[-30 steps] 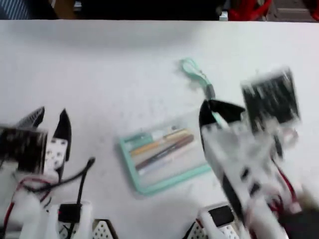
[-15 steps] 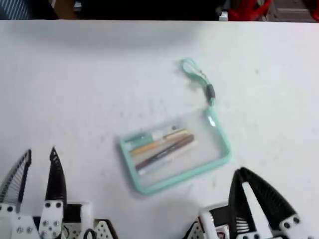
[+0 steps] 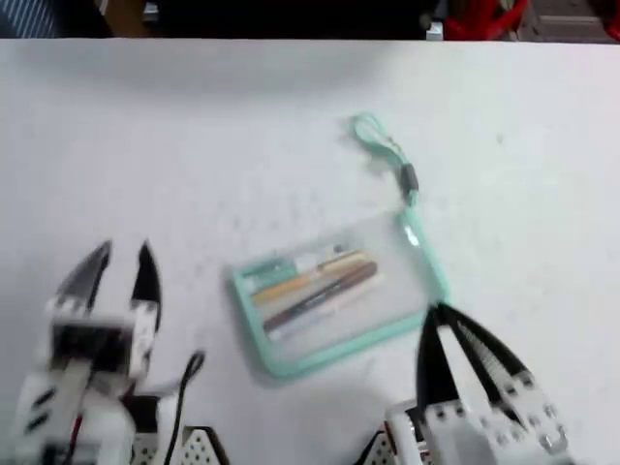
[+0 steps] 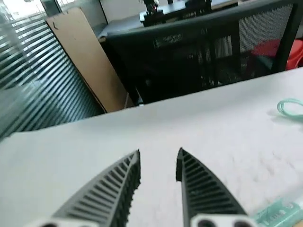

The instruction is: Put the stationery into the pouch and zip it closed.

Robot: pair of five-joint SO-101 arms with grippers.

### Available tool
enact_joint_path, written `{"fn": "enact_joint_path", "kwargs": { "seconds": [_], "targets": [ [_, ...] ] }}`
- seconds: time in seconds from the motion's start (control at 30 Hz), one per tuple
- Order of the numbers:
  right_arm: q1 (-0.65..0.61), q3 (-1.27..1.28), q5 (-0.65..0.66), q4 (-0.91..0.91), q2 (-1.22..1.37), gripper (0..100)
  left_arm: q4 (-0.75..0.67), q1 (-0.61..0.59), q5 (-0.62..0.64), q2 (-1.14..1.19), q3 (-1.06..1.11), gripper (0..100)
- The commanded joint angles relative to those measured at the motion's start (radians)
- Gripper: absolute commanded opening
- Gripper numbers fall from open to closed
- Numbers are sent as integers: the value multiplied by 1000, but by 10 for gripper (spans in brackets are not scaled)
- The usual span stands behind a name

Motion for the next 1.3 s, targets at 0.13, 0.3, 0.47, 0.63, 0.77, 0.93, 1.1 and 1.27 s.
{"fn": "enact_joint_path", "kwargs": {
  "seconds": [0.13,0.3,0.47,0.63,0.77,0.93,1.1,1.27],
  "targets": [
    [99,664,368,-496,2,22,-290,-2,-11,2,534,140],
    [174,973,391,-802,2,22,-288,61,34,2,586,140],
    [191,1188,385,-998,12,21,-221,120,48,2,678,136],
    [206,1185,77,-848,8,22,-213,120,54,2,724,136],
    [197,1185,-262,-739,8,22,-157,124,54,2,724,136],
    [206,1185,-434,-516,8,22,20,120,54,2,724,135],
    [179,1185,-104,-334,8,22,8,120,55,2,724,135],
    [101,1185,206,-226,12,18,8,120,54,2,724,138]
  ]
}}
